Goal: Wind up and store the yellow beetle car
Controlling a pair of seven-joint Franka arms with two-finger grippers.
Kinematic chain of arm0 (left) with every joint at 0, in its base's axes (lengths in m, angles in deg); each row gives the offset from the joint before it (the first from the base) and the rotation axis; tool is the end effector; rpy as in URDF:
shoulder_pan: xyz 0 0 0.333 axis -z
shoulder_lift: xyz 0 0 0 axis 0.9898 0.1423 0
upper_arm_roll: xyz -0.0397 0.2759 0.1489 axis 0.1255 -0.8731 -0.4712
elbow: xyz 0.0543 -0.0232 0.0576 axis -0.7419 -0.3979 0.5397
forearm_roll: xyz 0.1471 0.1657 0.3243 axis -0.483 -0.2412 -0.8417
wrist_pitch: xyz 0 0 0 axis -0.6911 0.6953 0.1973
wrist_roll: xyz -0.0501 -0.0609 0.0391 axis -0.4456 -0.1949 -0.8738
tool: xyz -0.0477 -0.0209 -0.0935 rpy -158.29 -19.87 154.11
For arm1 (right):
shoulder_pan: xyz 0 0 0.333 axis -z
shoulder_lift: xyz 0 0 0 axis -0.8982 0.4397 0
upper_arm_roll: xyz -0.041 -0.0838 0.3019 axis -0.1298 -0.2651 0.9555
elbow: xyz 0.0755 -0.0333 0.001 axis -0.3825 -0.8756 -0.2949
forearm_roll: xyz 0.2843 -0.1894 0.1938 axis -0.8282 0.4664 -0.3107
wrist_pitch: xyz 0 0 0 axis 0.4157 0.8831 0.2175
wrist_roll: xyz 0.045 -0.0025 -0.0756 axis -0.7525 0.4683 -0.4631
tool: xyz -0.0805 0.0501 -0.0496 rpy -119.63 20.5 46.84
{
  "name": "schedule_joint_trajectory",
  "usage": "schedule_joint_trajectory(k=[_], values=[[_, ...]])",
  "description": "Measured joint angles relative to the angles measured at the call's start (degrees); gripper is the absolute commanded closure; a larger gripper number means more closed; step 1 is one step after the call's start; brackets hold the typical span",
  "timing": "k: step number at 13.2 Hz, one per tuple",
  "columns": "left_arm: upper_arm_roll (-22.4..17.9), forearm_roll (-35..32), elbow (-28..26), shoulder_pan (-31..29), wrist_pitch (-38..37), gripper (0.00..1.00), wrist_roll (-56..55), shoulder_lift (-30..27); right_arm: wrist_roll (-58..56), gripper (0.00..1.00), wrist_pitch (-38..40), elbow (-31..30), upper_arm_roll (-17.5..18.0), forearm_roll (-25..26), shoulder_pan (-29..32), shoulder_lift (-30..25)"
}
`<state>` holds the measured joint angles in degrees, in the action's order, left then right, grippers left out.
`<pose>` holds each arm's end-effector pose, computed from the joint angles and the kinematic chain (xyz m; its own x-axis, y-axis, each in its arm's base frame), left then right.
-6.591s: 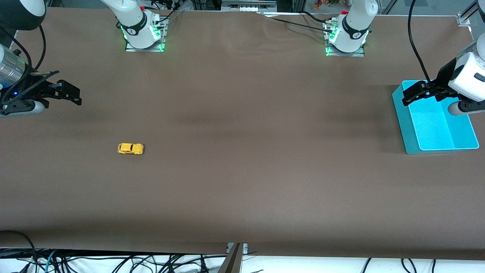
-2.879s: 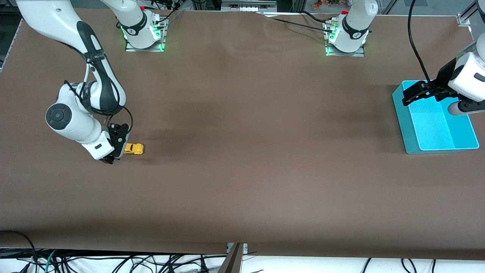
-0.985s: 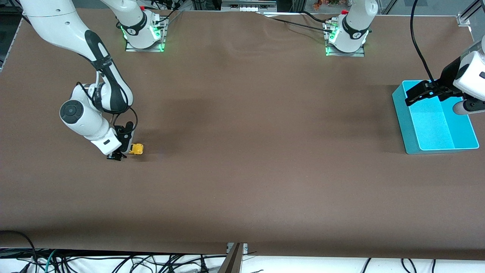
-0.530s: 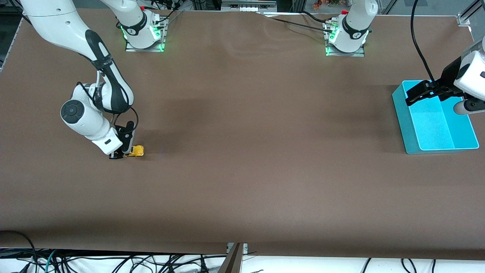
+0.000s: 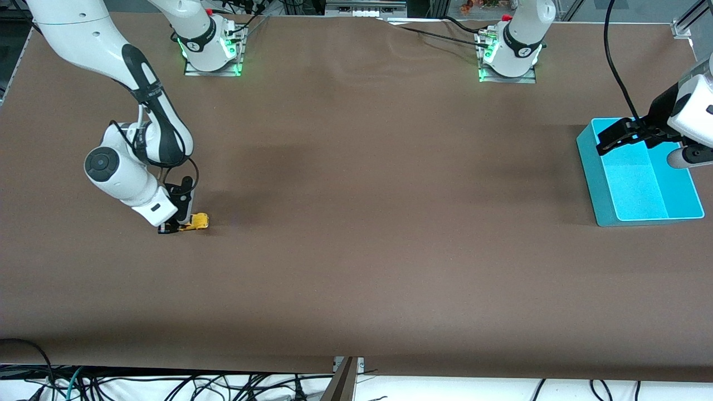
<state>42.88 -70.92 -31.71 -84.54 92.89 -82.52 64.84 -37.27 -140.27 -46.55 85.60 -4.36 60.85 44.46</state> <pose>0.5675 -0.0210 0.6060 0.9825 0.1821 -0.0399 0.1814 -0.9832 -0.0214 0.5991 0.0115 0.2060 -0.0255 0.9995 -0.0207 0.9966 0.0270 0.0774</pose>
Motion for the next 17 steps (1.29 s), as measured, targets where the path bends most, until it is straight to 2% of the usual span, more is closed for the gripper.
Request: schedule_joint_trajectory(k=[13,14,15,16,17], values=[[0.0,0.0,0.0,0.0,0.0,0.00,0.0,0.0,-12.9,0.79,-1.6,2.4,-0.2,0.0,12.9,1.8],[0.0,0.0,0.0,0.0,0.0,0.00,0.0,0.0,-12.9,0.73,-1.5,2.4,-0.2,0.0,12.9,1.9],[0.0,0.0,0.0,0.0,0.0,0.00,0.0,0.0,-12.9,0.63,-1.5,2.5,-0.2,0.0,12.9,1.9],[0.0,0.0,0.0,0.0,0.0,0.00,0.0,0.0,-12.9,0.26,-1.5,2.5,-0.2,0.0,12.9,1.9],[0.0,0.0,0.0,0.0,0.0,0.00,0.0,0.0,-12.9,0.00,-1.4,2.5,-0.2,0.0,12.9,1.9]])
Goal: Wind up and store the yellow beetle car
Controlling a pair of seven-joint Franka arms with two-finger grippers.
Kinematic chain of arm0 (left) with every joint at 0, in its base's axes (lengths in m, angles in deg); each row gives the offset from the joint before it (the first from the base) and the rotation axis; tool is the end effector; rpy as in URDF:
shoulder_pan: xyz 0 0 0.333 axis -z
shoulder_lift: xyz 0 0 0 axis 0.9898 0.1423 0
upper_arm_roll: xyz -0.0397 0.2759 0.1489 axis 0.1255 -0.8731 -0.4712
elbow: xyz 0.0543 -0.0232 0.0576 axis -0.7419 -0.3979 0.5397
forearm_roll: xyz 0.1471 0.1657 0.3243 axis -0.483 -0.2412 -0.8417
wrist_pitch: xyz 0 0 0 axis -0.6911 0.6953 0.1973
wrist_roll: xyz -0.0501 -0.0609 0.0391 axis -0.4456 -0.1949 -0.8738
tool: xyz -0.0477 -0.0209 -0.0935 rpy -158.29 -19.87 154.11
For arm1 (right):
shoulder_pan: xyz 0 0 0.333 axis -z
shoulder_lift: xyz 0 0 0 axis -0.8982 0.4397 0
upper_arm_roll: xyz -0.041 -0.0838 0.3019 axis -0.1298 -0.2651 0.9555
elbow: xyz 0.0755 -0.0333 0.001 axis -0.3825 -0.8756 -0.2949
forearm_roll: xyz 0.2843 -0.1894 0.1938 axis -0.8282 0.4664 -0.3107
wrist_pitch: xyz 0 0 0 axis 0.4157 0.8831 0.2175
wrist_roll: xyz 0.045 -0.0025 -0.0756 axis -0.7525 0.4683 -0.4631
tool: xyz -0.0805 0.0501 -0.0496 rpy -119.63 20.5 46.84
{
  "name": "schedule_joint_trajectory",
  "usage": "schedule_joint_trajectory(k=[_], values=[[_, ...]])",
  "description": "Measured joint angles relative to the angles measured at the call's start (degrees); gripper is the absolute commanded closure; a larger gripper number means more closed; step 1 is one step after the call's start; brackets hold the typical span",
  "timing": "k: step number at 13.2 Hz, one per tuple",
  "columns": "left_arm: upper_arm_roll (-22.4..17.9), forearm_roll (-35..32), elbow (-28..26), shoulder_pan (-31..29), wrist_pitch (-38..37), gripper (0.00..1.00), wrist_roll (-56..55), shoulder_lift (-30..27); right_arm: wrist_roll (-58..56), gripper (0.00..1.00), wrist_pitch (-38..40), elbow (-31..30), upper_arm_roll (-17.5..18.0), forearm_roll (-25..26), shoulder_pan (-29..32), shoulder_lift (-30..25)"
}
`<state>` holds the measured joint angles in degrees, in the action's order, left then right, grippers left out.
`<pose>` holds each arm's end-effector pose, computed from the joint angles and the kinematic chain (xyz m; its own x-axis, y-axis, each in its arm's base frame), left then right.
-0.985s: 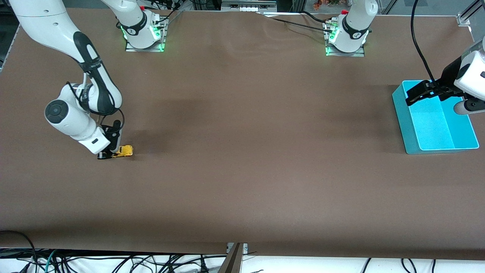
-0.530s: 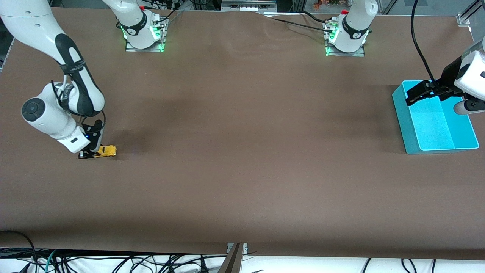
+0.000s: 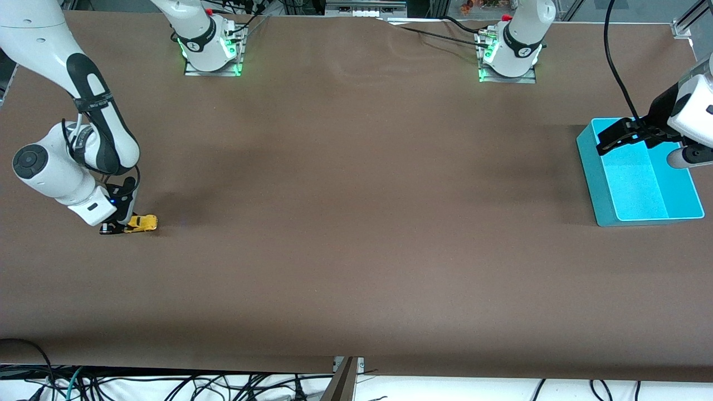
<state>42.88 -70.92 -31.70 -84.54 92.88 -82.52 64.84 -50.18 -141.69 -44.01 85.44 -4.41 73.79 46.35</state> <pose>0.5675 -0.0210 0.6061 0.9825 0.1821 -0.0399 0.1814 -0.9832 -0.0214 0.6004 -0.1273 0.2055 -0.0211 0.9987 -0.0473 0.9941 0.0260 0.1055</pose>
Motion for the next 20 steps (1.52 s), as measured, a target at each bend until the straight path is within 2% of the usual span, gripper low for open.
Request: schedule_joint_trajectory(k=[3,8,12,15,17,20], values=[[0.0,0.0,0.0,0.0,0.0,0.00,0.0,0.0,0.0,0.00,2.6,3.0,0.7,-0.1,0.0,1.1],[0.0,0.0,0.0,0.0,0.0,0.00,0.0,0.0,2.0,0.00,25.5,20.9,1.8,-1.0,-0.2,0.5],[0.0,0.0,0.0,0.0,0.0,0.00,0.0,0.0,4.7,0.00,27.2,22.5,1.8,-1.1,-0.2,0.4],[0.0,0.0,0.0,0.0,0.0,0.00,0.0,0.0,11.4,0.00,28.3,23.3,2.2,-1.5,-0.3,-1.1],[0.0,0.0,0.0,0.0,0.0,0.00,0.0,0.0,18.1,0.00,32.0,25.4,3.2,-1.6,-0.3,-2.8],[0.0,0.0,0.0,0.0,0.0,0.00,0.0,0.0,34.0,0.00,40.3,30.9,3.8,-2.0,-0.4,-4.5]])
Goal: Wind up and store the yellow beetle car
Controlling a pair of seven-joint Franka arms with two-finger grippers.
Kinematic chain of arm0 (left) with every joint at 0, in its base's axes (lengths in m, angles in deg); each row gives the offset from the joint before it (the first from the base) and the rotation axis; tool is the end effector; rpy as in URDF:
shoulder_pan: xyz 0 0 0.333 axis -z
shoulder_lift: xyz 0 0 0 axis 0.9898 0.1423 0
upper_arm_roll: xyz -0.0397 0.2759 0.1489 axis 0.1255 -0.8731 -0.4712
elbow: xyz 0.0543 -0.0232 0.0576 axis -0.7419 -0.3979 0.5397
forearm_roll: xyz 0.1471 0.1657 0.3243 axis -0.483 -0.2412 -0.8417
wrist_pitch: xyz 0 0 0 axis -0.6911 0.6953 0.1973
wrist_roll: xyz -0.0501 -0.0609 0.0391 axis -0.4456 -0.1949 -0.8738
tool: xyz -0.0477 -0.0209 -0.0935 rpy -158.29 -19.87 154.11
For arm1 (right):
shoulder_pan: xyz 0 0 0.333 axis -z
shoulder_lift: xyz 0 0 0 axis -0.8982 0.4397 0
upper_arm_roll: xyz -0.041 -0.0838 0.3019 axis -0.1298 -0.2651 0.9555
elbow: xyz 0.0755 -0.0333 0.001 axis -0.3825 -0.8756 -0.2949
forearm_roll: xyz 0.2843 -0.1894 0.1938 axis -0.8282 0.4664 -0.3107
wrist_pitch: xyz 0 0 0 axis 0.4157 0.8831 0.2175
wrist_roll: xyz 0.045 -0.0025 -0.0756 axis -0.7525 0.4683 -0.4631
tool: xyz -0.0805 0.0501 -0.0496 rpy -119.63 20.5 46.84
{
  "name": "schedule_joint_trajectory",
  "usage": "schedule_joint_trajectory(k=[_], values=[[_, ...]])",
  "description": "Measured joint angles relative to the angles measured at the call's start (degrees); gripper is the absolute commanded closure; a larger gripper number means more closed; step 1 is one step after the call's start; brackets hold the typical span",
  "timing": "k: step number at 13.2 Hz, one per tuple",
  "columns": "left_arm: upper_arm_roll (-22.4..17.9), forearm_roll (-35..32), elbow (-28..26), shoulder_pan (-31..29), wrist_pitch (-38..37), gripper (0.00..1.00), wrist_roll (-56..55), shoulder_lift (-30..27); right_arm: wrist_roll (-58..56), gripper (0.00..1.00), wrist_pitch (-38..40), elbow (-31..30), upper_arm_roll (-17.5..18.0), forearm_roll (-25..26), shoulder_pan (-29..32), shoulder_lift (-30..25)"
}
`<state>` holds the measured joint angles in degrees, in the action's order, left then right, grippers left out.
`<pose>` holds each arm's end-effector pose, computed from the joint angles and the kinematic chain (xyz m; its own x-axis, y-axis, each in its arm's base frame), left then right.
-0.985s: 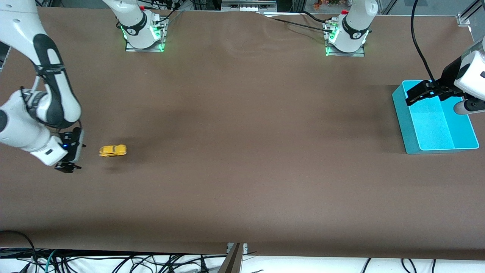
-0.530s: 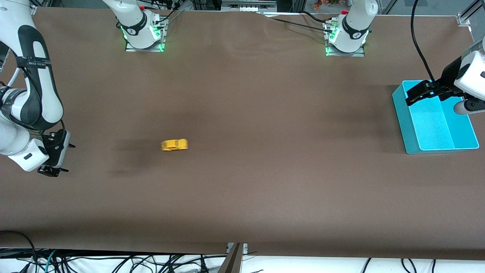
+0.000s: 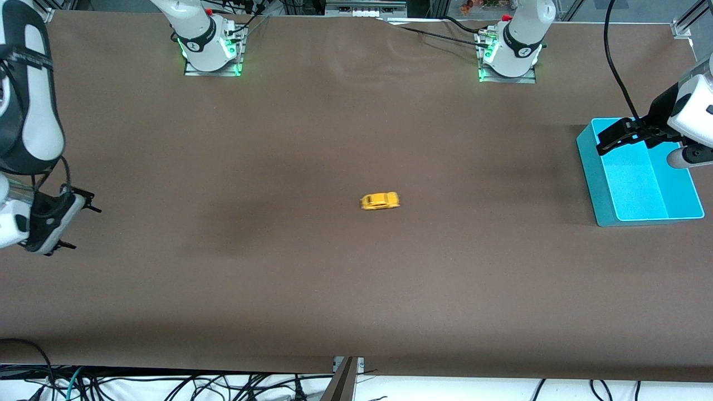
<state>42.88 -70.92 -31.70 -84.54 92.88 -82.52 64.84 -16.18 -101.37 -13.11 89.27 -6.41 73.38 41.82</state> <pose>0.5675 -0.0210 0.6061 0.9825 0.1821 -0.0399 0.1814 -0.9832 -0.0214 0.6808 -0.0945 0.4308 0.4965 0.8669 0.0453 0.8674 -0.4975 0.0124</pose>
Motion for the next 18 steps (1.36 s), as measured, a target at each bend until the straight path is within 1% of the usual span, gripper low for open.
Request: schedule_joint_trajectory(k=[3,6,8,10,12,13,15,18], values=[[0.0,0.0,0.0,0.0,0.0,0.00,0.0,0.0,16.5,0.00,2.6,2.5,0.5,-2.7,0.0,-1.2],[0.0,0.0,0.0,0.0,0.0,0.00,0.0,0.0,23.4,0.00,6.1,3.7,0.6,-3.1,0.0,-2.5],[0.0,0.0,0.0,0.0,0.0,0.00,0.0,0.0,27.9,0.00,8.6,5.7,0.6,-3.2,0.0,-3.5],[0.0,0.0,0.0,0.0,0.0,0.00,0.0,0.0,36.6,0.00,12.1,6.8,0.7,-3.3,-0.1,-4.1],[-0.3,0.0,0.4,-0.1,0.0,0.00,0.0,0.0,46.6,0.00,13.3,6.8,1.3,-3.4,-0.7,-4.2],[-0.4,0.0,0.8,-0.4,0.0,0.00,0.0,0.0,49.9,0.00,13.5,6.8,2.2,-3.4,-1.0,-4.2],[-0.6,0.0,1.2,-1.5,0.0,0.00,0.0,0.0,53.5,0.00,14.7,6.9,4.1,-3.2,-1.8,-4.2],[-0.7,0.0,1.5,-3.4,0.0,0.00,0.0,1.8,54.4,0.00,16.2,8.2,4.8,-2.1,-2.2,-4.2]])
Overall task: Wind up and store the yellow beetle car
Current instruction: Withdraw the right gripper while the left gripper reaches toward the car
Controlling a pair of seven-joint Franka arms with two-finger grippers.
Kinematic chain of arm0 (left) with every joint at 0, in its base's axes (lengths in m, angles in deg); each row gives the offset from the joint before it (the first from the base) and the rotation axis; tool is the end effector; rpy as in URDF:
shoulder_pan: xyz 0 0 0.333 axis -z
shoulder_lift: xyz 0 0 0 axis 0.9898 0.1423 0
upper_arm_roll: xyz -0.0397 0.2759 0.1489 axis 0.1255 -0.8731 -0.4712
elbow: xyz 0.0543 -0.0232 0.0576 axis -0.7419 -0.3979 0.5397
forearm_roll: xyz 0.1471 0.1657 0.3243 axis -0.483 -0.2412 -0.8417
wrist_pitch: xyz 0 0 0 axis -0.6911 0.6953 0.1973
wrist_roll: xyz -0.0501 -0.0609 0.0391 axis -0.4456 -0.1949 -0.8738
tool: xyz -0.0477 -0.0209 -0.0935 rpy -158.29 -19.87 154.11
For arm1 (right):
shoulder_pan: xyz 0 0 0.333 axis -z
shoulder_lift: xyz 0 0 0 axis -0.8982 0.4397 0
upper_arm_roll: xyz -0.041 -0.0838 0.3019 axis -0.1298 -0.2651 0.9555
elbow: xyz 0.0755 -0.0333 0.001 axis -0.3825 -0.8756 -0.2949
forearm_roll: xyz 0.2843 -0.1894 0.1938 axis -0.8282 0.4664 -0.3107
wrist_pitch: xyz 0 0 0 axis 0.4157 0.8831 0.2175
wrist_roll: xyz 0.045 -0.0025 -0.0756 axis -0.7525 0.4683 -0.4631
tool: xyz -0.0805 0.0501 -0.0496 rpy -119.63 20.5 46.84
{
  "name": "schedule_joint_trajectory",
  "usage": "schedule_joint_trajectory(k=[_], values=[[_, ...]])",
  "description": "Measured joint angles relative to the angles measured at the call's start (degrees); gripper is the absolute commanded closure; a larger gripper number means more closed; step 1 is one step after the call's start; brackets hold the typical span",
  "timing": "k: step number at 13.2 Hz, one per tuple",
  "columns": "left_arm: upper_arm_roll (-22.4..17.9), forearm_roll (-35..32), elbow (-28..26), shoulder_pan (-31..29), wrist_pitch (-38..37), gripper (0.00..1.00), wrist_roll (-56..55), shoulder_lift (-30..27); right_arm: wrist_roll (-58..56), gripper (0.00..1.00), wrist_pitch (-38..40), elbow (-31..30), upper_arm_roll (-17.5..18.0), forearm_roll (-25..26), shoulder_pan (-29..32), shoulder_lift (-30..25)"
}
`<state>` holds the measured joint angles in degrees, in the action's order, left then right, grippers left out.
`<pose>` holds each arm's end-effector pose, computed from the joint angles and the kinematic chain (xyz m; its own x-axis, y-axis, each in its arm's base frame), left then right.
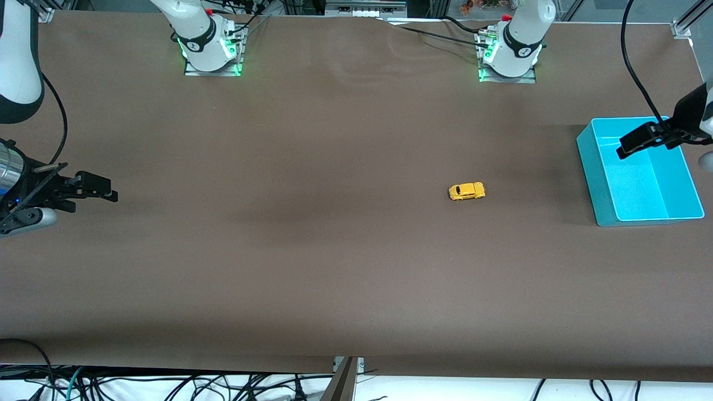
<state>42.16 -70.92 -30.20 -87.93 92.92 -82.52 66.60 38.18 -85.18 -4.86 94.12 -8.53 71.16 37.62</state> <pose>0.5769 0.0206 0.6009 0.9667 0.2521 -0.0439 0.2514 -0.9677 -0.0206 0.6624 -0.0145 0.5262 0.9748 0.2228 -0.0088 0.2205 -0.9693 -0.1088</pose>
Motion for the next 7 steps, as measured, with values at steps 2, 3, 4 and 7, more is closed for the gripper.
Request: schedule_joint_trajectory(k=[2,3,4,7], values=[[0.0,0.0,0.7,-1.0,0.0,0.00,0.0,2.2,0.1,0.00,1.0,1.8,-0.2,0.5,0.2,-0.1],[0.0,0.0,1.0,-1.2,0.0,0.00,0.0,3.3,0.1,0.00,1.1,2.9,-0.7,0.6,0.2,-0.2],[0.0,0.0,1.2,-1.3,0.0,0.00,0.0,4.1,0.1,0.00,1.1,3.8,-1.1,0.6,0.3,-0.6],[0.1,0.0,1.6,-1.5,0.0,0.00,0.0,4.8,0.1,0.00,2.1,4.2,-1.7,1.0,0.4,-3.3]])
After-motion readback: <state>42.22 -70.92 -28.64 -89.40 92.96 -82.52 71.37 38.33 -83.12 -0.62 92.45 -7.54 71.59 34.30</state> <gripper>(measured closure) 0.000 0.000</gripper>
